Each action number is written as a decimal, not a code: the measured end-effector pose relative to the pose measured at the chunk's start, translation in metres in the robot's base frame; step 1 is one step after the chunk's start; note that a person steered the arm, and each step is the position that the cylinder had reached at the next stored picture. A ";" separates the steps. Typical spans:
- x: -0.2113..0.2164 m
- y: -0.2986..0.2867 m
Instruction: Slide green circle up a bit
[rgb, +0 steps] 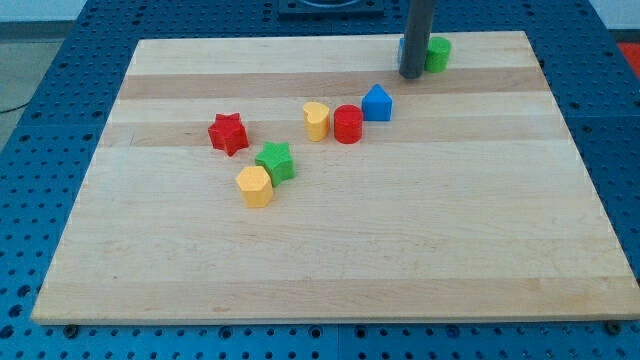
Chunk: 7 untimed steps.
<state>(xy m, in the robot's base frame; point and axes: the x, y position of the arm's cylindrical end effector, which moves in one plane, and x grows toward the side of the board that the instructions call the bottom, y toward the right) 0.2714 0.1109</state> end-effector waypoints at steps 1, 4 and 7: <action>-0.016 0.000; 0.032 0.052; 0.006 0.039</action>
<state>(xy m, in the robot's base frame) 0.2779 0.1500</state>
